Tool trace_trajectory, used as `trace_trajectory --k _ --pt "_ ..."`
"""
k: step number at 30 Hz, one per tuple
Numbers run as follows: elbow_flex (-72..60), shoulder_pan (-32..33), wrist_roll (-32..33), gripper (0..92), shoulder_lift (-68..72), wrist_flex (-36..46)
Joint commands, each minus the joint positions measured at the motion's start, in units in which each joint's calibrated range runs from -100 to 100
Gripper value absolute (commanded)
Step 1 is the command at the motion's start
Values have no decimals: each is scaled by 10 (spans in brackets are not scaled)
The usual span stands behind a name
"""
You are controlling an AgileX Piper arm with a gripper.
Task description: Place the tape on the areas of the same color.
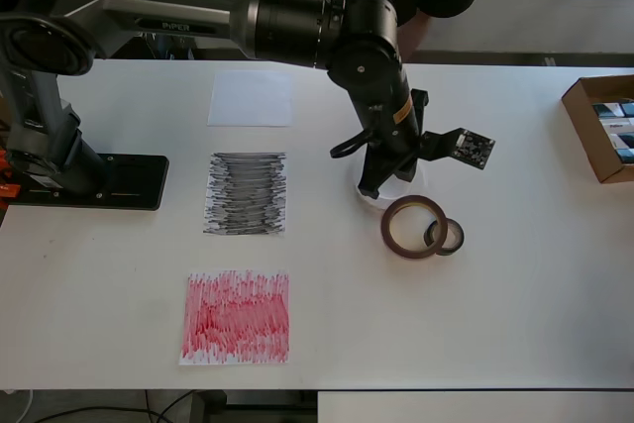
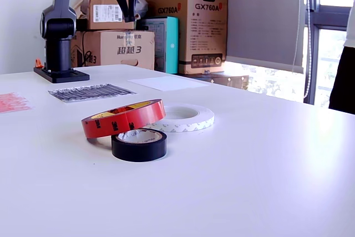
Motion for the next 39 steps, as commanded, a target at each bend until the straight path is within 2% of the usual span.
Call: trace_trajectory --k 1,8,18,39 --pt "7 3 -15 2 3 -5" --pt "13 31 -54 2 31 -6" --pt "9 32 -56 2 69 -67" --pt "7 17 -55 7 91 -69"
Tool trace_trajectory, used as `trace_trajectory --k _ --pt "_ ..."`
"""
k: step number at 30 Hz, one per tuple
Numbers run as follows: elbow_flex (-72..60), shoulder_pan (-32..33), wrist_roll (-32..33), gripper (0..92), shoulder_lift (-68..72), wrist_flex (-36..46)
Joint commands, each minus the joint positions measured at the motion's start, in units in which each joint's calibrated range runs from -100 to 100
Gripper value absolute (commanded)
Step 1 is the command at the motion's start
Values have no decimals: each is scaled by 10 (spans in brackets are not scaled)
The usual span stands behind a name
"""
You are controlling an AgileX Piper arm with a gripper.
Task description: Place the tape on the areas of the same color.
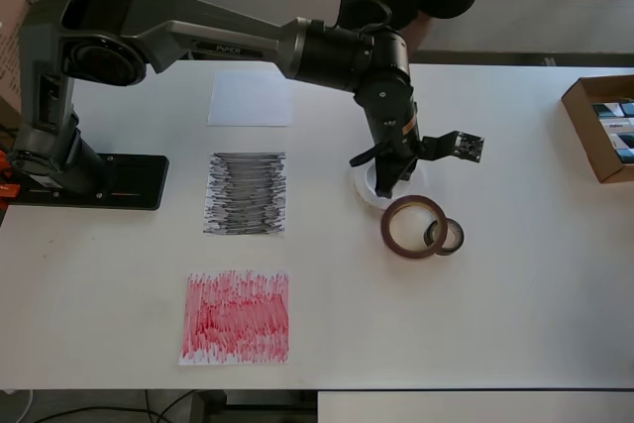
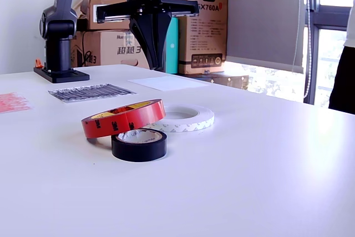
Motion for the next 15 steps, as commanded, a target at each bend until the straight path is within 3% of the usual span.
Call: trace_trajectory --k 1,15 --pt "-3 -8 1 20 4 -1" --pt "-17 -11 1 328 -2 -56"
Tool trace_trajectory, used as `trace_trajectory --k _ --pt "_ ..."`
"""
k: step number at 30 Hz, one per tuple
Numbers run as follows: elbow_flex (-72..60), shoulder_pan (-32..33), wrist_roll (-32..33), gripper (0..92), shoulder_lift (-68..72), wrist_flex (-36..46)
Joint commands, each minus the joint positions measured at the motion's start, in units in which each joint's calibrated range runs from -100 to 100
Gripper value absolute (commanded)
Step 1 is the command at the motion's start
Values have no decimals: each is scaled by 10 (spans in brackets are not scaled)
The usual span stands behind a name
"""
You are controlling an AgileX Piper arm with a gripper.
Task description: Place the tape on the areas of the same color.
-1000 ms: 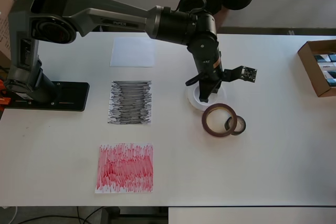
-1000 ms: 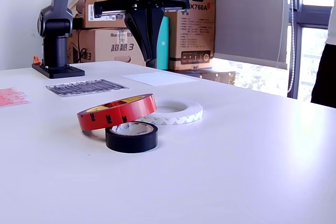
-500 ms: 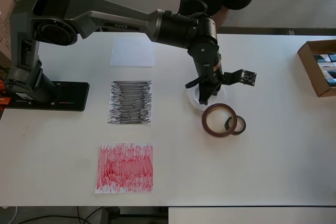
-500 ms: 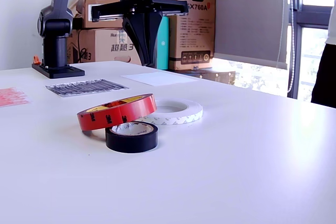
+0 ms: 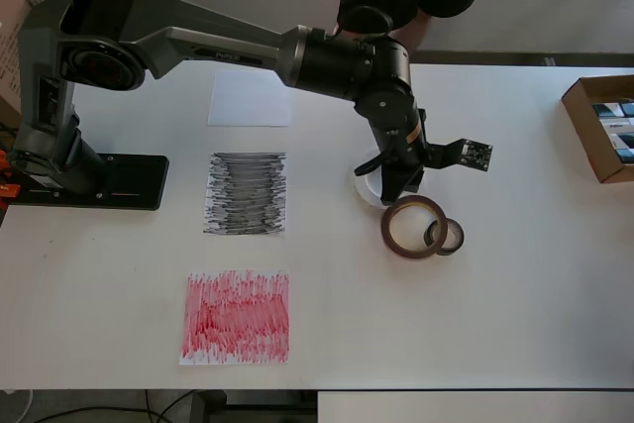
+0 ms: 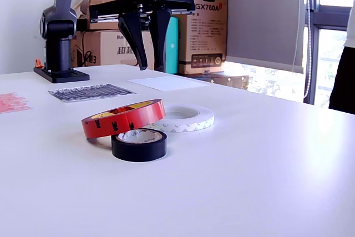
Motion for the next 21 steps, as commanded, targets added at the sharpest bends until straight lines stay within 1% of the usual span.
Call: trace_trajectory --k 1,6,9,21 --pt "-21 -4 0 353 -2 -10" --pt "-47 -4 0 467 6 -12" --pt "-42 -5 2 496 7 -31" --pt "-48 -28 1 498 55 -31"
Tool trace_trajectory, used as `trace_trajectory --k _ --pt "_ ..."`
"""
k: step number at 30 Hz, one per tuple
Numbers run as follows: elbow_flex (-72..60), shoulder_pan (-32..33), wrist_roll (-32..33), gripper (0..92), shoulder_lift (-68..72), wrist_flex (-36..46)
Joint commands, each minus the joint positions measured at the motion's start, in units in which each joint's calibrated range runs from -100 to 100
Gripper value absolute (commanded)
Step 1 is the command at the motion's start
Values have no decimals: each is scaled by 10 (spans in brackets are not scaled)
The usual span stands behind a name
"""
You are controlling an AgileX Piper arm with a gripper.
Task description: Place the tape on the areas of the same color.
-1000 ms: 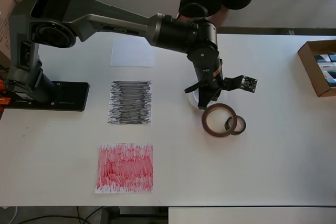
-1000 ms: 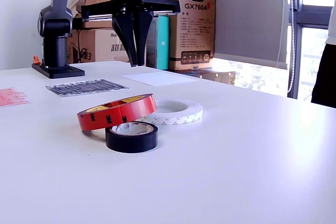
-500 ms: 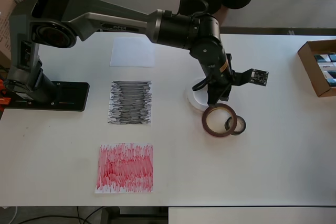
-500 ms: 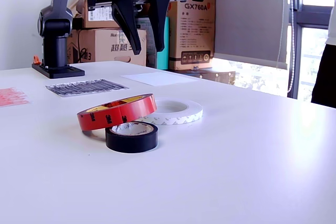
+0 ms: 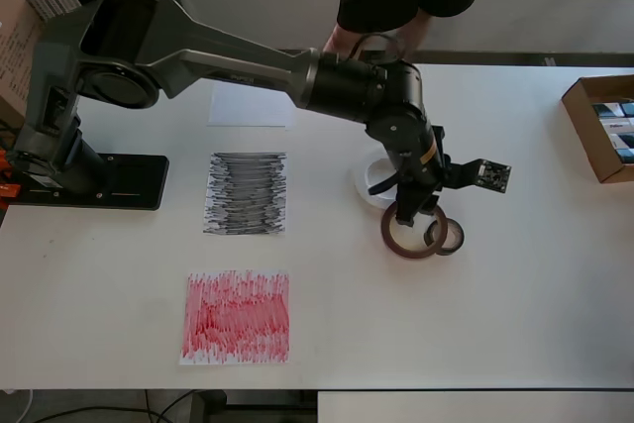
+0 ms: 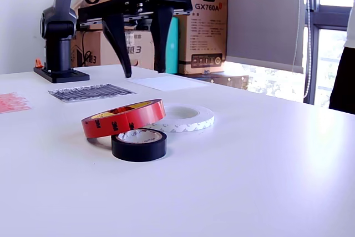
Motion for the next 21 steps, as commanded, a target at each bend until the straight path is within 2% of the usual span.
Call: trace_trajectory --k 1,21 --pt "5 -5 3 498 10 4" --pt "7 0 1 498 24 7"
